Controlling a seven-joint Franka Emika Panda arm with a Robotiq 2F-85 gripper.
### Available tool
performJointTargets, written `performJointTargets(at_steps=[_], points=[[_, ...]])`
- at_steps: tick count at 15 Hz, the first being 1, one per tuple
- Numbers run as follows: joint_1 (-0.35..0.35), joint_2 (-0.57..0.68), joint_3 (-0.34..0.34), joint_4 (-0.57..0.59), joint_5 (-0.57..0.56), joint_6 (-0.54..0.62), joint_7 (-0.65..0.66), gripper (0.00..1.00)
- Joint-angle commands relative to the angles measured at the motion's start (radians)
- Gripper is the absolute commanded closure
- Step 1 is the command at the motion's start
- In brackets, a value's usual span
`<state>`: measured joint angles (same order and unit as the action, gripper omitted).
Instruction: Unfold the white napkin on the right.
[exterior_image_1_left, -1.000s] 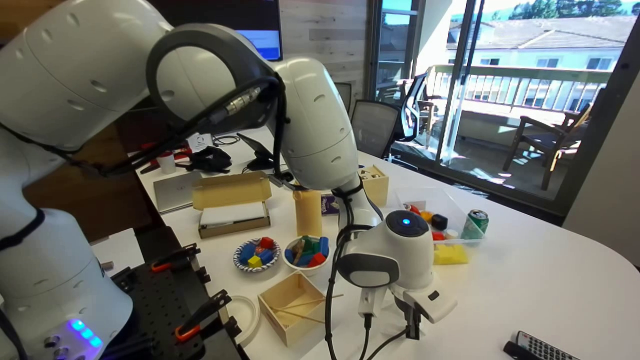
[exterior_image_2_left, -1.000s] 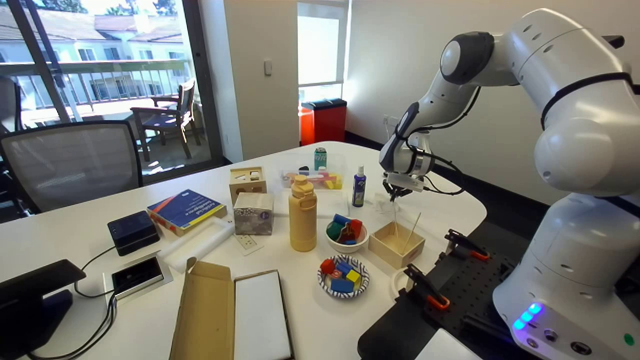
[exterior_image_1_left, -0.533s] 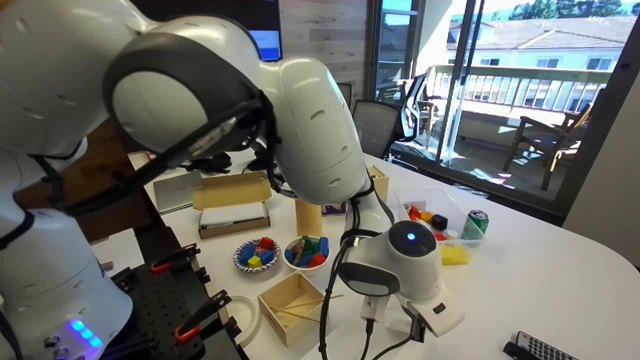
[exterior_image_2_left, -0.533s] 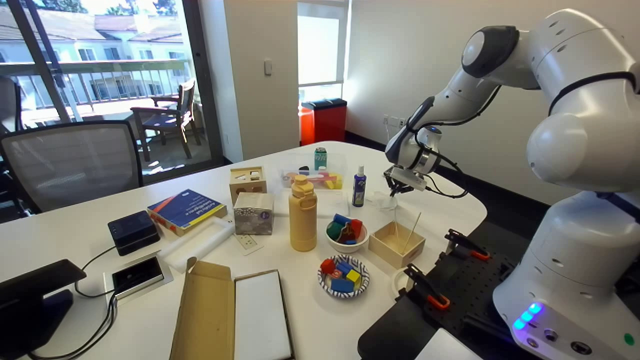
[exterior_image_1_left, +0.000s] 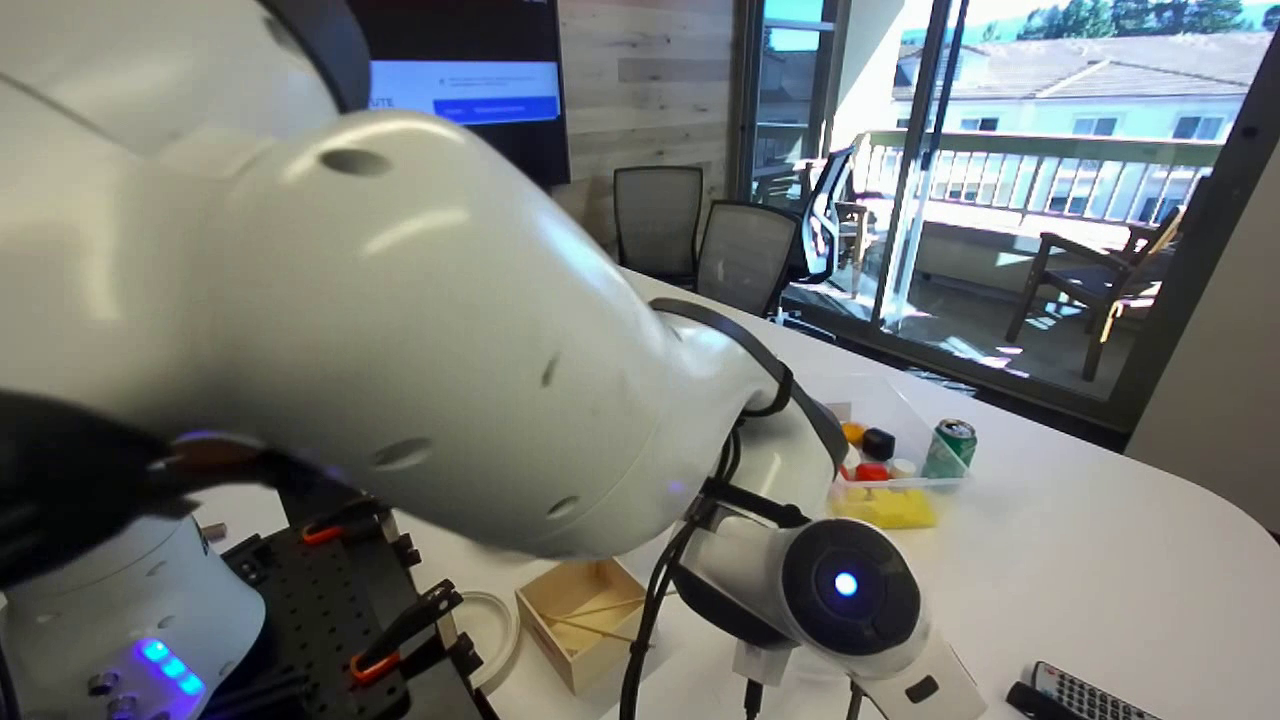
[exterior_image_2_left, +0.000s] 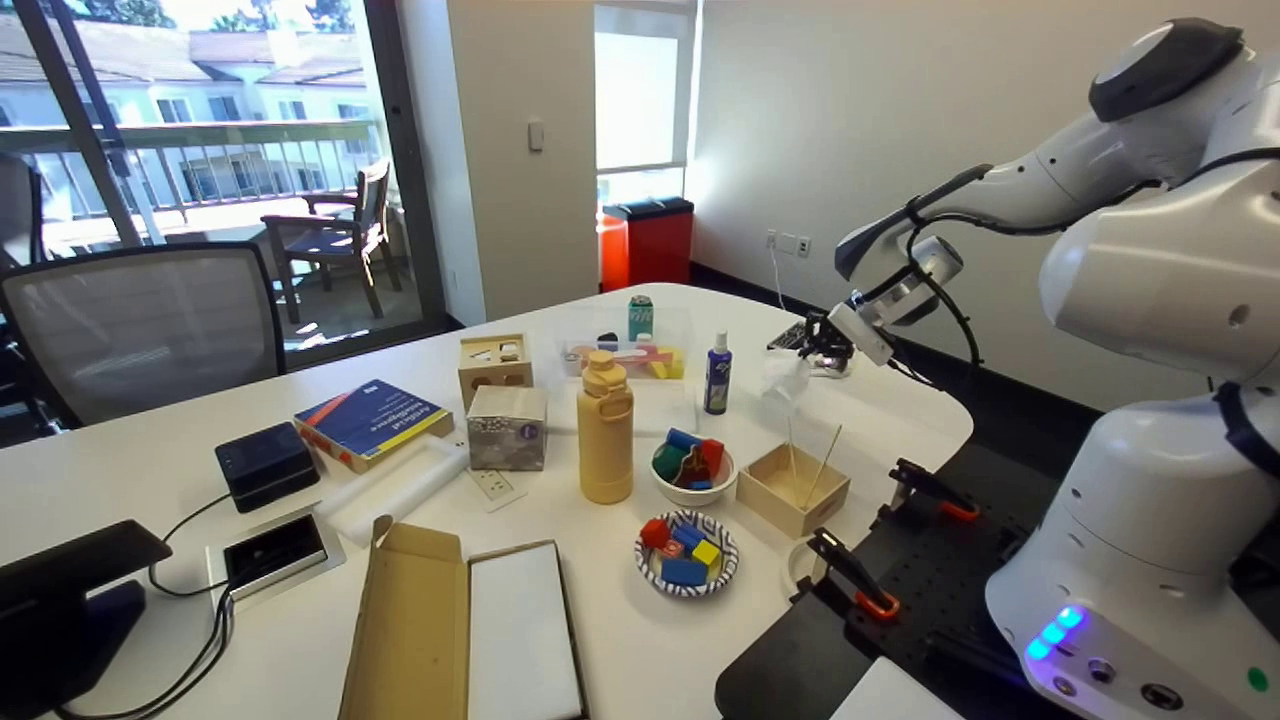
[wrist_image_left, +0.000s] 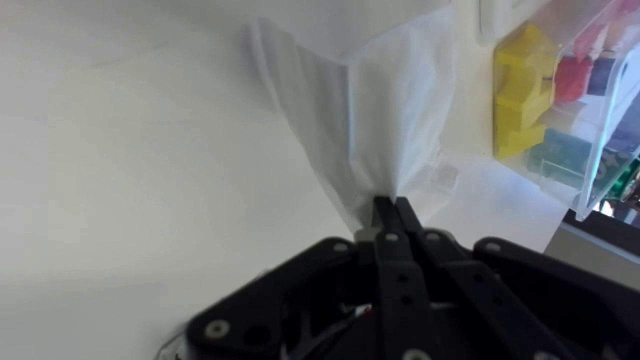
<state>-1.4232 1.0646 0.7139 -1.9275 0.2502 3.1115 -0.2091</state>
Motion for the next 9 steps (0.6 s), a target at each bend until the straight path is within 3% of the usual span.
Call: performJointTargets(at_steps=[1,4,9], points=[[-0.143,-0.044,0.087,-0.135,-0.050,-0.007,0.011,1.00],[-0.202,-0.133,0.127,-0.242,-0.086,-0.001,0.047,1.00],[-0.137,-0.356,0.082,-0.369,-0.075,0.092,0.163,1.00]])
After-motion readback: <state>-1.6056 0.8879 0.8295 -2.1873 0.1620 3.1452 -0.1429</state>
